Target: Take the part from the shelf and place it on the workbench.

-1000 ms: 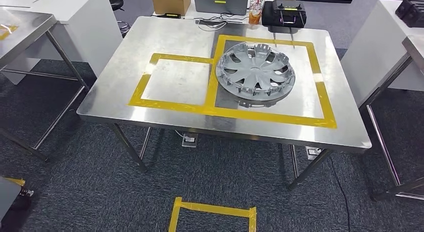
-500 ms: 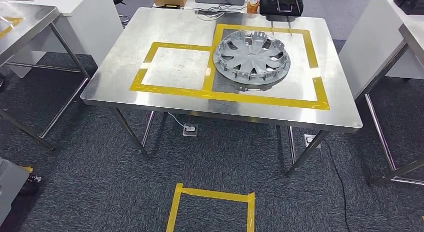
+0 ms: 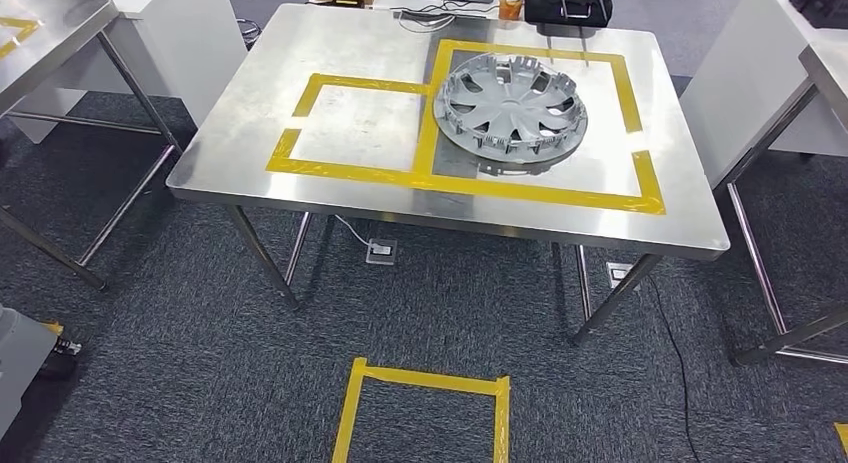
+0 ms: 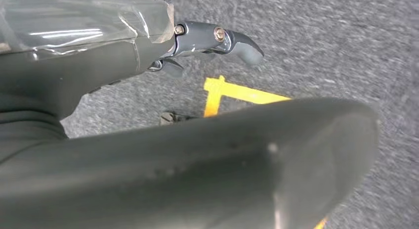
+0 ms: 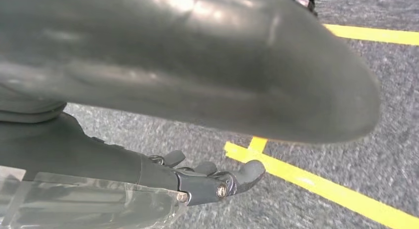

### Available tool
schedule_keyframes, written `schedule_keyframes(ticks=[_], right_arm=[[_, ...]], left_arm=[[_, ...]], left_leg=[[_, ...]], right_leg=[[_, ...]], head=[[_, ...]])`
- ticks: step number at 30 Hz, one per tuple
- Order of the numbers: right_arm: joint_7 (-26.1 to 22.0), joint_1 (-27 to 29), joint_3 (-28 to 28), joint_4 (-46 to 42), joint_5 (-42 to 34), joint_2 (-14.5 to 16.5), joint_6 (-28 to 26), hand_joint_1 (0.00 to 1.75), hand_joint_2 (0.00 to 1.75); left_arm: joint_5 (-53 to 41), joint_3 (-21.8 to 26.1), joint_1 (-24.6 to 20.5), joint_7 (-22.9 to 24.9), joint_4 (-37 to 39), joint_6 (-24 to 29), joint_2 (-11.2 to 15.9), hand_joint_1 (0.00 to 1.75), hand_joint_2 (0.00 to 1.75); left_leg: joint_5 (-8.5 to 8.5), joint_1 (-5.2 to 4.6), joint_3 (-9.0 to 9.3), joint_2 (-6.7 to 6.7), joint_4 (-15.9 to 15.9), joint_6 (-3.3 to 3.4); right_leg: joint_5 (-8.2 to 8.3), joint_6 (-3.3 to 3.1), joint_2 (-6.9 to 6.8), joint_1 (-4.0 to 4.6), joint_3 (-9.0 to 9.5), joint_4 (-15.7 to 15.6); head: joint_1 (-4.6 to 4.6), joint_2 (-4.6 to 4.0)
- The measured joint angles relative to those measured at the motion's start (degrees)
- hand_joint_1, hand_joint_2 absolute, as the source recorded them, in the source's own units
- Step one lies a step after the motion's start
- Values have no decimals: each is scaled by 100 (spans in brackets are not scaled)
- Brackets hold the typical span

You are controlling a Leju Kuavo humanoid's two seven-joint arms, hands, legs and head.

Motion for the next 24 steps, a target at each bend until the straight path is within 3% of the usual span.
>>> schedule_keyframes(ticks=[1, 3, 5, 6, 7, 9, 11, 14, 16, 19, 20, 21, 22, 24], right_arm=[[16, 12, 102, 5, -133, -2, -51, 0, 0], [51, 50, 307, 30, -405, -7, -151, 0, 0], [92, 120, 511, 88, -671, -13, -250, 0, 0], [111, 166, 619, 131, -805, -15, -300, 0, 0], [128, 213, 728, 176, -936, -17, -349, 0, 0], [159, 293, 945, 258, -1188, -23, -443, 0, 0], [196, 354, 1155, 319, -1446, -27, -539, 0, 0], [232, 427, 1441, 374, -1793, -25, -661, 0, 0], [259, 427, 1625, 392, -2031, -24, -748, 0, 0], [315, 375, 1944, 369, -2461, -30, -910, 0, 0], [329, 346, 2046, 341, -2594, -31, -960, 0, 0], [341, 311, 2140, 303, -2715, -33, -1003, 0, 0], [353, 273, 2229, 256, -2827, -34, -1046, 0, 0], [381, 189, 2410, 150, -3044, -36, -1125, 0, 0]], left_arm=[[59, -104, -4, 14, 51, 54, 24, 0, 0], [176, -315, -21, 40, 141, 163, 83, 0, 0], [285, -520, -56, 72, 211, 264, 140, 0, 0], [342, -628, -84, 87, 235, 316, 170, 0, 0], [398, -736, -119, 103, 255, 367, 200, 0, 0], [509, -946, -196, 129, 286, 473, 263, 0, 0], [618, -1149, -256, 154, 329, 575, 332, 0, 0], [765, -1414, -270, 195, 432, 711, 425, 0, 0], [868, -1580, -254, 222, 559, 807, 479, 0, 0], [1047, -1876, -188, 274, 850, 973, 581, 0, 0], [1101, -1970, -148, 291, 961, 1024, 614, 0, 0], [1151, -2058, -101, 307, 1074, 1071, 639, 0, 0], [1199, -2143, -54, 322, 1188, 1114, 663, 0, 0], [1293, -2314, 25, 349, 1403, 1199, 718, 0, 0]], left_leg=[[38, 5, -23, 11, -33, 44], [85, -14, -91, 22, -43, 95], [117, -38, -155, 26, -24, 113], [129, -43, -185, 24, -2, 111], [136, -45, -216, 19, 29, 106], [142, -62, -289, 12, 124, 83], [158, -87, -360, 12, 202, 32], [195, -67, -422, 6, 243, -77], [-56, -38, -526, -8, 485, -151], [-810, 25, -804, -19, 1502, -241], [-939, 43, -817, -19, 1735, -256], [-954, 57, -728, -19, 1754, -263], [-868, 68, -522, -19, 1529, -264], [-622, 79, 75, -27, 680, -251]], right_leg=[[-147, -18, 3, 0, -119, 236], [-523, -69, 9, -3, -491, 1049], [-691, -46, 10, -6, -746, 1646], [-633, -4, 9, -9, -715, 1609], [-499, 45, 9, -13, -573, 1338], [-199, 102, 7, -17, -163, 511], [-50, 48, 15, -5, 8, 84], [45, -79, 16, 6, -64, 68], [134, -150, 0, -18, -134, 52], [264, -192, -17, -12, -289, 59], [310, -190, -19, -8, -338, 63], [353, -178, -18, -7, -382, 67], [394, -162, -14, -7, -421, 70], [471, -105, -5, -7, -483, 73]], head=[[5, 0], [11, 0], [10, 0], [12, 0], [13, 0], [16, 0], [7, 0], [8, 0], [2, 0], [-21, 0], [-20, 0], [-21, 0], [-21, 0], [-23, 0]])
